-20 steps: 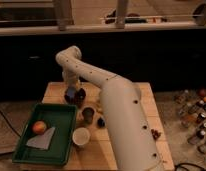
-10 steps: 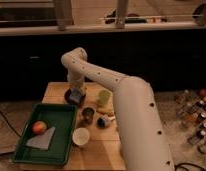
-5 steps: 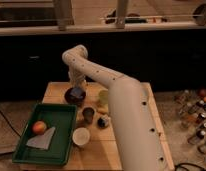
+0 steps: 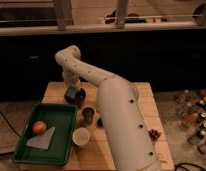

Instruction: Wipe purple bowl with sponge

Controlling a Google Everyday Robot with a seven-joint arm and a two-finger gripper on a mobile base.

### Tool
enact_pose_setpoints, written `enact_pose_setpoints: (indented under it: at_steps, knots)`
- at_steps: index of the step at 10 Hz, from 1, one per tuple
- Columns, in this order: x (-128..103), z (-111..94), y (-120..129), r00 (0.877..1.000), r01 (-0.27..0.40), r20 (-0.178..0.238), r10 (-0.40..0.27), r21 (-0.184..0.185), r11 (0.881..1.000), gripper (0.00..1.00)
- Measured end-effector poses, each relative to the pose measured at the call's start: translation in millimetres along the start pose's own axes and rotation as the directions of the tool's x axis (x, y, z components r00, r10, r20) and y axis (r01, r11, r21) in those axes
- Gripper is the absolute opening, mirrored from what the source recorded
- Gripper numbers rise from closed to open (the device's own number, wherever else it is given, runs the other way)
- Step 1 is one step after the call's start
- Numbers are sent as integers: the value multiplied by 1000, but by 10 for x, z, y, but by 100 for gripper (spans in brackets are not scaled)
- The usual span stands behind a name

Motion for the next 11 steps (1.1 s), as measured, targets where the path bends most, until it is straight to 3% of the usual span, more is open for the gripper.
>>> enact_pose_setpoints:
  at_steps: [4,9,11]
  knots:
    - [-239,-2,66,998,64,27,-63,-20,998,0]
    - [-28,-62,619,999,-33,19,34,-63,997,0]
    - [149,-85,636,998,-71,-1,71,-57,996,0]
